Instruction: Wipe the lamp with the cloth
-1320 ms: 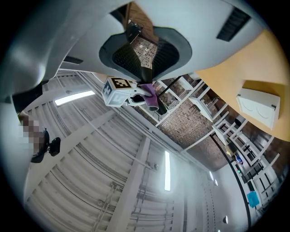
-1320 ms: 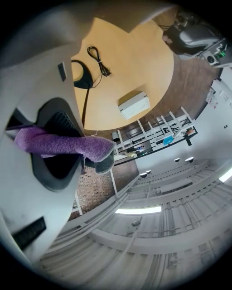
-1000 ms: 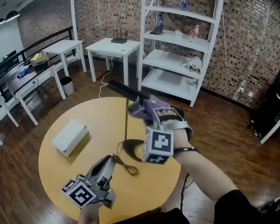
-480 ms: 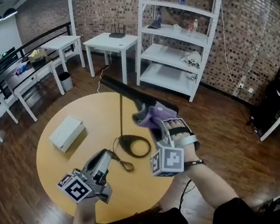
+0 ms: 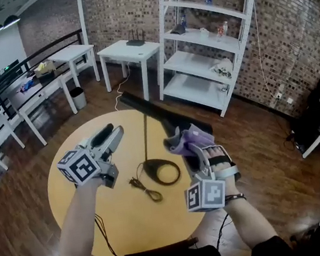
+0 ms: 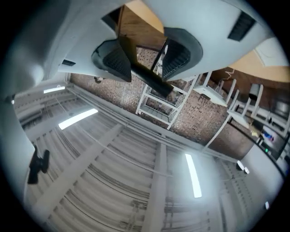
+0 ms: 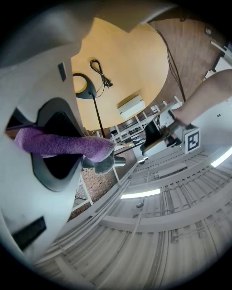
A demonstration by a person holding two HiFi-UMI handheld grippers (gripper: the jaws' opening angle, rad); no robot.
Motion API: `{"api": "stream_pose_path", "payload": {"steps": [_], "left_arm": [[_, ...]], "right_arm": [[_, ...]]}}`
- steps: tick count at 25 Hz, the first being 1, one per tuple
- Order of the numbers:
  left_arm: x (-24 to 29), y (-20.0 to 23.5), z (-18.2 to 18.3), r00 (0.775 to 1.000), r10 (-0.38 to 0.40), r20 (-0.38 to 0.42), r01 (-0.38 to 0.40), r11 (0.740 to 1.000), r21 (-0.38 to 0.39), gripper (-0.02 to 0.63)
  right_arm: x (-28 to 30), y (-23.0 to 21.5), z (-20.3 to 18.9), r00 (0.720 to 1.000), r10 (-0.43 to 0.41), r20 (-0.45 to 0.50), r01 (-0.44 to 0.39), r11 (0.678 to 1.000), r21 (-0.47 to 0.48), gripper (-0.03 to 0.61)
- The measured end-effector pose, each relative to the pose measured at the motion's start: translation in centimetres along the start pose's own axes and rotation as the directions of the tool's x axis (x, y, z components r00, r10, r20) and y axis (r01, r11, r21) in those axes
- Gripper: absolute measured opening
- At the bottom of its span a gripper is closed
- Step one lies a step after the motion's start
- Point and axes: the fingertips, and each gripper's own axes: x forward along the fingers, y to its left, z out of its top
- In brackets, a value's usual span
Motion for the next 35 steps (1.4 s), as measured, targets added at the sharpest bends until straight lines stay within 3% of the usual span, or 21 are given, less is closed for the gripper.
{"api": "stream_pose_path", "payload": {"steps": [2,4,5,7,12,15,17,21,23,27,30,33,35], "left_arm": [[2.7,3.4,2.1,1.000,-0.012,0.022,0.015,0.990,-0.143,0.264],[5.9,5.4,2.6,0.998,-0.061,-0.004,0.058,0.955,-0.291,0.320],[7.4,6.2,2.4,0.995,-0.095,-0.025,0.081,0.936,-0.343,0.353],[9.9,7.7,2.1,0.986,-0.158,-0.056,0.123,0.910,-0.395,0.356],[13.0,7.0,-0.2,0.921,-0.356,-0.160,0.257,0.861,-0.438,0.356],[13.7,7.0,-0.7,0.916,-0.379,-0.133,0.275,0.834,-0.478,0.292],[14.0,7.5,-0.4,0.919,-0.373,-0.131,0.268,0.831,-0.487,0.196],[14.2,7.5,0.1,0.909,-0.396,-0.129,0.299,0.836,-0.459,0.193],[14.2,7.0,0.4,0.893,-0.434,-0.117,0.344,0.827,-0.445,0.195],[14.4,5.3,1.2,0.851,-0.517,-0.097,0.448,0.809,-0.380,0.202],[14.6,5.0,2.0,0.843,-0.534,-0.060,0.470,0.786,-0.401,0.213],[14.5,4.7,1.7,0.835,-0.545,-0.077,0.459,0.767,-0.449,0.081],[14.2,4.4,1.7,0.823,-0.561,-0.093,0.468,0.761,-0.449,0.060]], "right_arm": [[0.1,0.0,0.1,0.999,-0.030,-0.038,0.031,0.999,0.018,0.091],[0.1,-0.1,-0.2,0.991,-0.070,-0.111,0.074,0.997,0.032,0.091],[0.2,-0.1,-0.3,0.984,-0.087,-0.153,0.093,0.995,0.037,0.091],[0.8,-0.1,-0.2,0.969,-0.107,-0.223,0.120,0.992,0.048,0.091],[1.8,0.8,-0.7,0.933,-0.105,-0.345,0.150,0.983,0.107,0.091],[1.8,0.7,-1.1,0.917,-0.123,-0.380,0.171,0.981,0.096,0.092],[2.0,0.5,-1.3,0.909,-0.143,-0.392,0.191,0.978,0.087,0.092],[2.3,0.3,-1.2,0.901,-0.172,-0.399,0.223,0.971,0.084,0.092],[2.3,0.1,-0.7,0.897,-0.202,-0.393,0.254,0.963,0.086,0.091],[4.7,0.2,3.1,0.914,-0.234,-0.330,0.266,0.963,0.053,0.092],[7.7,-0.5,7.2,0.934,-0.250,-0.256,0.260,0.966,0.005,0.091],[11.1,-1.6,10.0,0.942,-0.251,-0.223,0.249,0.968,-0.040,0.091],[13.1,-2.2,10.9,0.938,-0.258,-0.231,0.247,0.966,-0.076,0.092]]}}
